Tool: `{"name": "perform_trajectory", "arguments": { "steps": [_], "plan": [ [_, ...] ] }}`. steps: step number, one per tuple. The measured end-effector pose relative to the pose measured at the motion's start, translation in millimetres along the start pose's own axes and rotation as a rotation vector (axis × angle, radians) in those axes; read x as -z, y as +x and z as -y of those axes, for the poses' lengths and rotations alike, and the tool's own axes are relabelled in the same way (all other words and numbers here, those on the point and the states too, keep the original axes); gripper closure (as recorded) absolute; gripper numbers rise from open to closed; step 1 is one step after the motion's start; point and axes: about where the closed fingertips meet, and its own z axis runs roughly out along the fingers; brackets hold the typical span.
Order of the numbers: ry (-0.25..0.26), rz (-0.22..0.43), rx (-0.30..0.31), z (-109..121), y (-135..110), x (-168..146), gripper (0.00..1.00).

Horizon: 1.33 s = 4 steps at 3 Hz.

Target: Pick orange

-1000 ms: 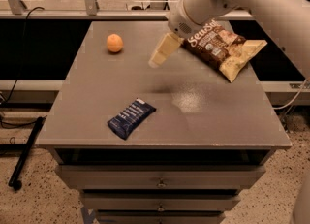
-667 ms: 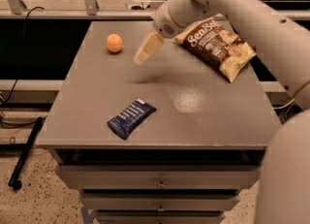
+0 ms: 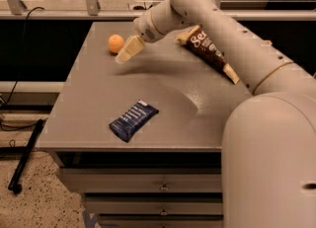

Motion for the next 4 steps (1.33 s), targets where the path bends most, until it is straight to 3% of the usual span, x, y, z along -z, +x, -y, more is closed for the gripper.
{"name": "perform_trajectory", "arguments": {
  "steps": [1, 3, 4],
  "plan": [
    [-0.019, 0.044, -0.025, 5.0, -6.4, -26.6, 0.0],
    [-0.034, 0.094, -0.064, 9.9, -9.8, -52.4, 0.41],
    [-0.031, 0.122, -0.059, 10.9, -20.5, -45.1, 0.65]
  ]
}}
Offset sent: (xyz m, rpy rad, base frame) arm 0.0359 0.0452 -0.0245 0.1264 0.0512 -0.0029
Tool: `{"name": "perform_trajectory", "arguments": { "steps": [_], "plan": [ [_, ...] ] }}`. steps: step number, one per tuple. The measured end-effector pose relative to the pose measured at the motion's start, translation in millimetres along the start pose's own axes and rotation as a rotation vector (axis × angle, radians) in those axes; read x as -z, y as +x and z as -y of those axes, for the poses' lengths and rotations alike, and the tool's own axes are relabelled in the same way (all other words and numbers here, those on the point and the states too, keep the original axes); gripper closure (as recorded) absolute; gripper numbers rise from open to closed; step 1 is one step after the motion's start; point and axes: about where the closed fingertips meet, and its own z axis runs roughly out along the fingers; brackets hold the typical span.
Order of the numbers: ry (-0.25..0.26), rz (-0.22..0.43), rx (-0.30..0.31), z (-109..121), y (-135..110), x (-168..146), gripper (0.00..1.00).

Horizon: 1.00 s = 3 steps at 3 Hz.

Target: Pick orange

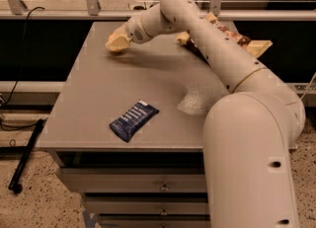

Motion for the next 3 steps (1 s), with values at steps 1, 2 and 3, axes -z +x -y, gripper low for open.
{"name": "perform_trajectory", "arguments": {
  "steps": [1, 2, 3],
  "plan": [
    [-0.006, 0.051, 0.009, -3.0, -16.4, 16.3, 0.86],
    [-0.043, 0.163, -0.002, -8.5, -31.9, 43.4, 1.0],
    [-0.103, 0.303, -0.06, -11.8, -32.3, 67.1, 1.0]
  ]
}}
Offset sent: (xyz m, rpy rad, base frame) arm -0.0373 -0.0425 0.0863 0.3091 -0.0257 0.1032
